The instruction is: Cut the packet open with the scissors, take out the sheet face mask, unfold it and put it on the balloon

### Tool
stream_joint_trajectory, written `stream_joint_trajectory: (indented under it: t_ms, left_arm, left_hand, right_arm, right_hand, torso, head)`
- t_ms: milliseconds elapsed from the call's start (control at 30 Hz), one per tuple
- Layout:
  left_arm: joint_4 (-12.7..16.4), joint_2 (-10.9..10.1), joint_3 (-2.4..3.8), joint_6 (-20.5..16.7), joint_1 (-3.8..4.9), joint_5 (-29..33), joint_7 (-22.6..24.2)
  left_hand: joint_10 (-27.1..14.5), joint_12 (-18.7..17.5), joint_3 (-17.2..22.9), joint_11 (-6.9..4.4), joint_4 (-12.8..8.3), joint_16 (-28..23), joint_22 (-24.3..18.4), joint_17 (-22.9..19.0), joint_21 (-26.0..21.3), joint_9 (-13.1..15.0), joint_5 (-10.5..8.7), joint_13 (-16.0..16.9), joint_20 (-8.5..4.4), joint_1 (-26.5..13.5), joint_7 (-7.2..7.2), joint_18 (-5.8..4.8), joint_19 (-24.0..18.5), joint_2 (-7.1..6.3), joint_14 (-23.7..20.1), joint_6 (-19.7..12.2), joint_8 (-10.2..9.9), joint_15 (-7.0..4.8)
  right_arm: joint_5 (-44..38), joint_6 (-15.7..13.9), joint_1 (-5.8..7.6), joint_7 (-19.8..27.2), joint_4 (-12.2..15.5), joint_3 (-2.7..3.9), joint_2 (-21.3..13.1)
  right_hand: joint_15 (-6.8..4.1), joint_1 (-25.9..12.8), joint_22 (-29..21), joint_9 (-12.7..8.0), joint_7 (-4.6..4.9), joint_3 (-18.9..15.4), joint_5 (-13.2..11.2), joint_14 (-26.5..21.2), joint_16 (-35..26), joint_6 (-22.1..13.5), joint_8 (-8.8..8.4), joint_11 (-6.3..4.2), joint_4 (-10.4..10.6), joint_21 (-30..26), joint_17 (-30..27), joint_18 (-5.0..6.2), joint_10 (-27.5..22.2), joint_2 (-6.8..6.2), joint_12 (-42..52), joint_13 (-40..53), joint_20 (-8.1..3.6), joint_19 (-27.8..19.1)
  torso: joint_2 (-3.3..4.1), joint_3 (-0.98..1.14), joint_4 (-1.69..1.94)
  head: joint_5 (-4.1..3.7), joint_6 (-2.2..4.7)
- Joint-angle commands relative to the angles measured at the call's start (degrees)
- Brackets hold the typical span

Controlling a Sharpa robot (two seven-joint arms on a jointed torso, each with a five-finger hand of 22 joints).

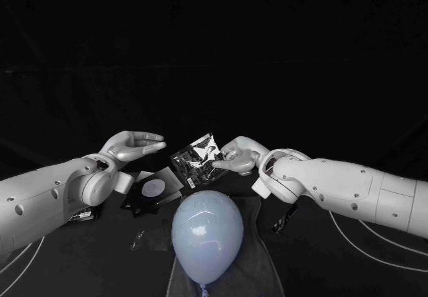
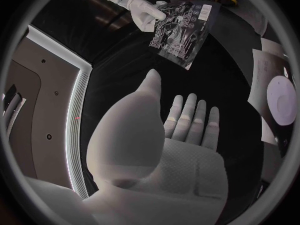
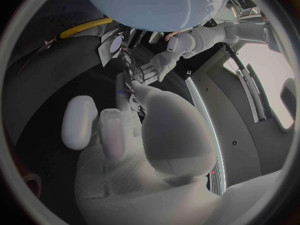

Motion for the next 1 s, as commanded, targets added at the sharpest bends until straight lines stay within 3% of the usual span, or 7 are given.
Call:
stream_joint_trajectory:
  t_ms: [33, 367, 533, 667, 800, 867, 1000]
  left_arm:
    - [-0.54, 0.37, 0.08, 1.21, 0.59, -5.33, 2.65]
    - [-0.86, 3.29, 0.07, 3.14, 1.14, -13.67, 1.48]
    - [-0.16, 4.33, 0.07, 4.83, 1.18, -16.85, 0.40]
    - [0.38, 4.66, 0.07, 6.27, 1.20, -18.77, -0.55]
    - [0.97, 4.70, 0.07, 7.87, 1.21, -20.11, -1.44]
    - [1.23, 4.67, 0.07, 8.63, 1.21, -20.62, -1.86]
    - [1.40, 4.58, 0.07, 9.64, 1.21, -21.31, -2.60]
  left_hand:
    - [-0.57, 0.16, -1.52, -0.06, 3.42, -0.28, -0.08, -0.48, -0.24, -0.16, -0.20, 0.05, -0.04, 2.27, 0.24, -0.96, -0.38, -0.40, -1.12, -0.37, -0.21, 0.08]
    - [-0.95, 0.18, -3.36, -1.07, 4.21, -1.05, -0.16, -1.73, -0.35, -0.30, -0.19, 0.04, -0.02, 2.53, 3.53, -1.04, -1.17, -1.31, -4.82, -0.32, -0.02, -0.10]
    - [-1.01, 0.14, -4.26, -0.85, 4.32, -0.88, -0.12, -1.56, -0.28, -0.32, -0.17, 0.03, -0.05, 1.92, 3.97, -0.96, -0.95, -2.49, -4.02, -0.24, 0.12, -0.16]
    - [-0.66, 0.24, -5.37, -0.66, 4.41, -0.21, -0.03, -0.83, -0.11, -0.30, -0.14, 0.08, -0.07, 1.09, 4.12, -0.79, -0.21, -3.92, -1.16, -0.05, 0.36, -0.41]
    - [0.35, 0.57, -5.52, -0.59, 4.41, 1.33, 0.16, 0.71, 0.27, -0.25, -0.15, 0.13, -0.12, 0.64, 4.08, -0.42, 1.58, -4.02, 4.77, 0.33, 0.70, -0.86]
    - [1.04, 0.76, -5.36, -0.49, 4.40, 2.25, 0.30, 1.58, 0.54, -0.19, -0.15, 0.14, -0.15, 0.50, 4.13, -0.15, 3.10, -3.78, 8.16, 0.73, 0.97, -1.06]
    - [2.97, 1.26, -4.11, -0.69, 4.27, 3.72, 0.90, 2.24, 1.72, -0.01, -0.19, 0.17, -0.23, 0.79, 4.25, 0.86, 9.07, -1.79, 11.50, 2.14, 1.78, -1.68]
  right_arm:
    - [-8.70, 3.01, 0.15, -1.52, -0.10, 0.07, 0.43]
    - [-11.92, 2.94, 0.28, -1.56, -0.74, 0.07, 2.56]
    - [-12.30, 2.67, 0.30, -1.54, -0.98, 0.07, 3.25]
    - [-12.41, 2.28, 0.30, -1.49, -1.08, 0.07, 3.46]
    - [-12.47, 1.81, 0.30, -1.40, -1.07, 0.07, 3.51]
    - [-12.48, 1.58, 0.30, -1.34, -1.00, 0.07, 3.46]
    - [-12.50, 0.89, 0.29, -1.07, -0.75, 0.07, 3.27]
  right_hand:
    - [-0.41, -0.55, 5.06, 0.77, -0.01, 4.10, 0.30, 2.91, 0.32, -0.43, 0.28, -0.41, -3.68, 0.46, 0.16, -0.38, 0.88, 0.23, -0.38, 0.03, 0.00, 0.24]
    - [-0.42, -0.63, 5.06, 0.81, -0.01, 4.19, 0.30, 2.93, 0.35, -0.43, 0.31, -0.42, -3.78, 0.45, 0.23, -0.37, 0.92, 0.20, -0.39, 0.05, -0.01, 0.23]
    - [-0.42, -0.66, 5.11, 0.82, -0.01, 4.24, 0.30, 2.95, 0.39, -0.43, 0.32, -0.42, -3.81, 0.53, 0.32, -0.40, 0.93, 0.21, -0.39, 0.05, -0.01, 0.28]
    - [-0.42, -0.71, 5.09, 0.84, -0.01, 4.29, 0.30, 2.96, 0.41, -0.44, 0.33, -0.42, -3.86, 0.49, 0.37, -0.38, 0.95, 0.22, -0.40, 0.06, -0.01, 0.25]
    - [-0.42, -0.77, 5.13, 0.86, -0.01, 4.39, 0.29, 2.95, 0.39, -0.45, 0.35, -0.43, -3.94, 0.55, 0.31, -0.40, 0.99, 0.22, -0.40, 0.08, -0.01, 0.29]
    - [-0.42, -0.77, 5.13, 0.86, -0.01, 4.39, 0.29, 2.95, 0.39, -0.45, 0.35, -0.43, -3.94, 0.55, 0.31, -0.40, 0.99, 0.22, -0.40, 0.08, -0.01, 0.29]
    - [-0.42, -0.77, 5.13, 0.86, -0.01, 4.39, 0.29, 2.95, 0.39, -0.46, 0.35, -0.43, -3.94, 0.56, 0.31, -0.40, 0.99, 0.23, -0.40, 0.08, -0.01, 0.29]
  torso:
    - [-0.02, 0.00, 0.04]
    - [0.05, -0.05, 0.01]
    - [0.09, -0.06, 0.00]
    - [0.04, 0.00, 0.05]
    - [0.02, -0.02, -0.01]
    - [-0.01, -0.01, -0.02]
    - [0.01, 0.02, 0.00]
  head:
    - [0.15, -0.01]
    - [0.20, -0.01]
    - [0.38, -0.30]
    - [0.48, -0.38]
    - [0.50, -0.38]
    - [0.64, -0.51]
    - [0.69, -0.53]
